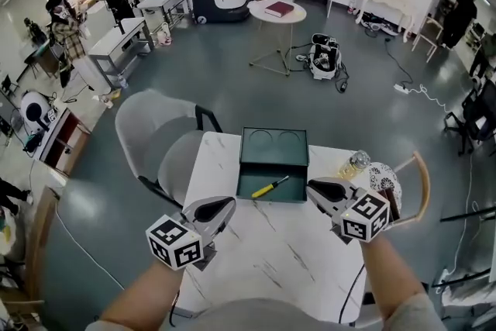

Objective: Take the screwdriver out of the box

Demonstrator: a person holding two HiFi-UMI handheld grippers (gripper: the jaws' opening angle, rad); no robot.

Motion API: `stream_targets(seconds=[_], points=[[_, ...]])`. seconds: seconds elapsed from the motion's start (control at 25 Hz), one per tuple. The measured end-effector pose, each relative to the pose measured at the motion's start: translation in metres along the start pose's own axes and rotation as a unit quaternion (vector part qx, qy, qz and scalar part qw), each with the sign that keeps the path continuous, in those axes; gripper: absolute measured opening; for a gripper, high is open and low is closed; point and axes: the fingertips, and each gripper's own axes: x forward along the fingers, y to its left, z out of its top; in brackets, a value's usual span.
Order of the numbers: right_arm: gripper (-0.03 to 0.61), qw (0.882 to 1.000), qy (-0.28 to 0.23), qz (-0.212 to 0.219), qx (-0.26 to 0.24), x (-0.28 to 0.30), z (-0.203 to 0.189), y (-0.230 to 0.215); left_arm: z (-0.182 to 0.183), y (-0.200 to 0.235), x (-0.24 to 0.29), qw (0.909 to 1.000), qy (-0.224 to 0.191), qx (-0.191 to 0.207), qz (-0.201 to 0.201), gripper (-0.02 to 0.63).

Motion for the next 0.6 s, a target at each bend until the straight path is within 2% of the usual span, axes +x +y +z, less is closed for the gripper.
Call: stream_targets(seconds=[0.36,0.48,0.6], points=[[0.011,0.997,0.064,0.028,-0.03,0.056,-0.027,-0.016,-0.017,0.034,0.022,0.9999,0.008,-0.011,-0.003,0.005],[0.011,0.991,0.107,0.038,-0.068,0.074,-0.042,-0.025,-0.021,0.044,0.032,0.9999,0.011,-0.012,-0.003,0.005],[0.011,0.978,0.162,0.048,-0.127,0.09,-0.06,-0.036,-0.026,0.056,0.04,0.9998,0.016,-0.014,-0.003,0.005]])
